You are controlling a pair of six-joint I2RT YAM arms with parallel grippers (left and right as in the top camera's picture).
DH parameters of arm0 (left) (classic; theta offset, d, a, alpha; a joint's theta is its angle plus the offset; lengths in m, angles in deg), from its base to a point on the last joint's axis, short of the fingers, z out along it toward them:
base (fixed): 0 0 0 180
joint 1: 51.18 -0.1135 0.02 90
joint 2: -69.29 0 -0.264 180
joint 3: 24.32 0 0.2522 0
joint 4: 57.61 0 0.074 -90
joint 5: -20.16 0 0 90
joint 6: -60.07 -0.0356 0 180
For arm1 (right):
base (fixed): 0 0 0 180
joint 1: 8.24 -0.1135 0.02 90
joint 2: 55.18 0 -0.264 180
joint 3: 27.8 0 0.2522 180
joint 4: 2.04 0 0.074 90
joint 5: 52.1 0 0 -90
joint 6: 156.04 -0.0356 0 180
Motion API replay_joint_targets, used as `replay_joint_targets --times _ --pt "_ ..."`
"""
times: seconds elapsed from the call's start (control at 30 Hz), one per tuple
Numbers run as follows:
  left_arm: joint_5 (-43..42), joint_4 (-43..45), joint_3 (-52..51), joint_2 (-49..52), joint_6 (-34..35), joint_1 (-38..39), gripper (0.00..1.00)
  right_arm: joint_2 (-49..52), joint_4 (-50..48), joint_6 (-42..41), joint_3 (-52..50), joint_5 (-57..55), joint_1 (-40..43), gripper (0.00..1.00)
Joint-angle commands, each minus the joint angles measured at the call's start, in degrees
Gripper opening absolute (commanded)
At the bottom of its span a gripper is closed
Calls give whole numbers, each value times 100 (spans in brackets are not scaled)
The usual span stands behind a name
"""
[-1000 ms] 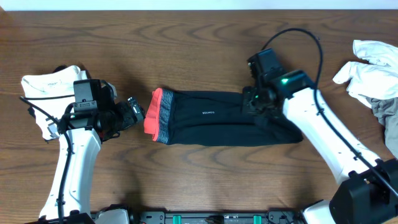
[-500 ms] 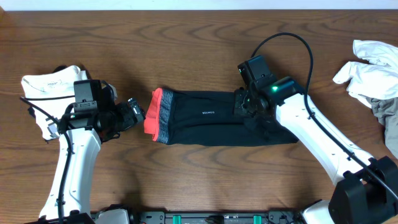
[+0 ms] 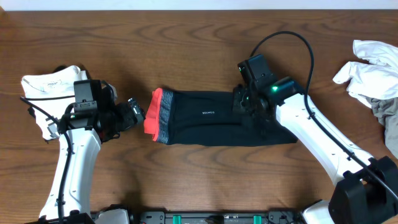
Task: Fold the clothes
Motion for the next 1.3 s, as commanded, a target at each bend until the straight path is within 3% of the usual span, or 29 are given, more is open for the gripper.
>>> replay_joint_targets --times 0.0,0.1,0.47,0.67,1.27 --pt "-35 -2 59 -9 -72 4 98 -46 -11 -9 -26 160 -55 45" --pt "-35 0 59 -9 -72 4 98 -46 -9 44 -26 157 -55 56" --pt "-35 -2 59 -9 -72 4 98 -46 61 278 -26 -28 -42 58" --pt "-140 190 57 153 -74 11 98 -46 625 293 -26 -612 160 59" --pt "-1963 1346 57 2218 -640 109 98 -46 796 293 -52 -619 299 61"
